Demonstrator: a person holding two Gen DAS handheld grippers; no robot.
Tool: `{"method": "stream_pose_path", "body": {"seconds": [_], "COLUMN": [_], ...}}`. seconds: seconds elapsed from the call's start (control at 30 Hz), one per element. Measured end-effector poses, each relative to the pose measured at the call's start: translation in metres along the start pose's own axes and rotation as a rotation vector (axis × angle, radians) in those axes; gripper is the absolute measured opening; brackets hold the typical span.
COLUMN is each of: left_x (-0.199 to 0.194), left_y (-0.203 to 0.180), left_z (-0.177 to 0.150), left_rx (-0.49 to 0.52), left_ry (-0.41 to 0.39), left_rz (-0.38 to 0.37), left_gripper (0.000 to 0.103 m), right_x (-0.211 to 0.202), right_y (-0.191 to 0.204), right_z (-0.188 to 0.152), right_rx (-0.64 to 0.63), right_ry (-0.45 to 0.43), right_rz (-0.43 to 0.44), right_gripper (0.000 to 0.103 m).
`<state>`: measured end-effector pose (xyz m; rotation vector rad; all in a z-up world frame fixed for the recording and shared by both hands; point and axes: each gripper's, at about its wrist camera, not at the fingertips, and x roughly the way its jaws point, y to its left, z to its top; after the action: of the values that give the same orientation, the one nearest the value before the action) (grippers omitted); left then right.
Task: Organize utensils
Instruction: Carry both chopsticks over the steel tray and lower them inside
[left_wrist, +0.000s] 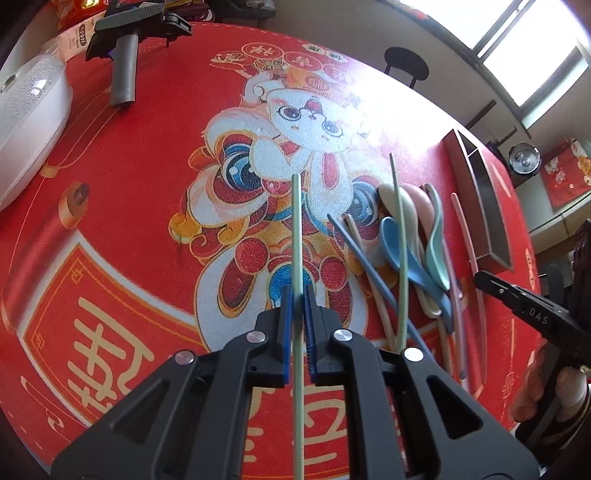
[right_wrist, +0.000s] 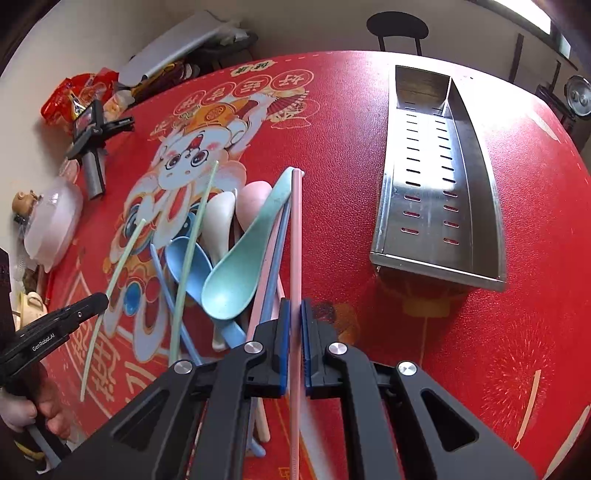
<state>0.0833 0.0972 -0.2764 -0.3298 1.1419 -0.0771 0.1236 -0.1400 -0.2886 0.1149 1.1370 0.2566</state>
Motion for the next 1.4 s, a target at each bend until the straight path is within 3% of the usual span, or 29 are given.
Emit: {"method": "stream_pose_path", "body": {"seconds": [0.2,0.47,0.73,1.03,1.4], "left_x": [-0.022,-0.019,-0.021,-0.002,0.089], "left_y": [-0.005,-0.015,-0.033,-0.115,-0.239], "left_z": [0.009,0.021,0.041,0.095,0.165], "left_rx": [-0.038,-0.108,-0.092,0.032,0.079], "left_ry": [-0.021,0.017,0.012,0.006,0.051], "left_rz": [-0.085,-0.203,-0.236,-0.322,-0.369], "left_gripper": [0.010,0.010,0.010,0.010,0.010], "right_x": [-0.025,-0.042,-0.048,-0.058,-0.036], "right_y": [-0.006,-0.022,-0.041,-0.090,-0.139], "right_z": [0.004,0.006,0.011,0.044,0.099], "right_rx": [0.032,0.088,0.154,0.257,0.292], "right_ry": [-0.062,-0.104,-0.118,-0.154,-0.134], "right_rz": [0.039,0.049,0.044,0.004,-0.042], "right_gripper": [0.006,0.006,0.006,0.006,0.006]}}
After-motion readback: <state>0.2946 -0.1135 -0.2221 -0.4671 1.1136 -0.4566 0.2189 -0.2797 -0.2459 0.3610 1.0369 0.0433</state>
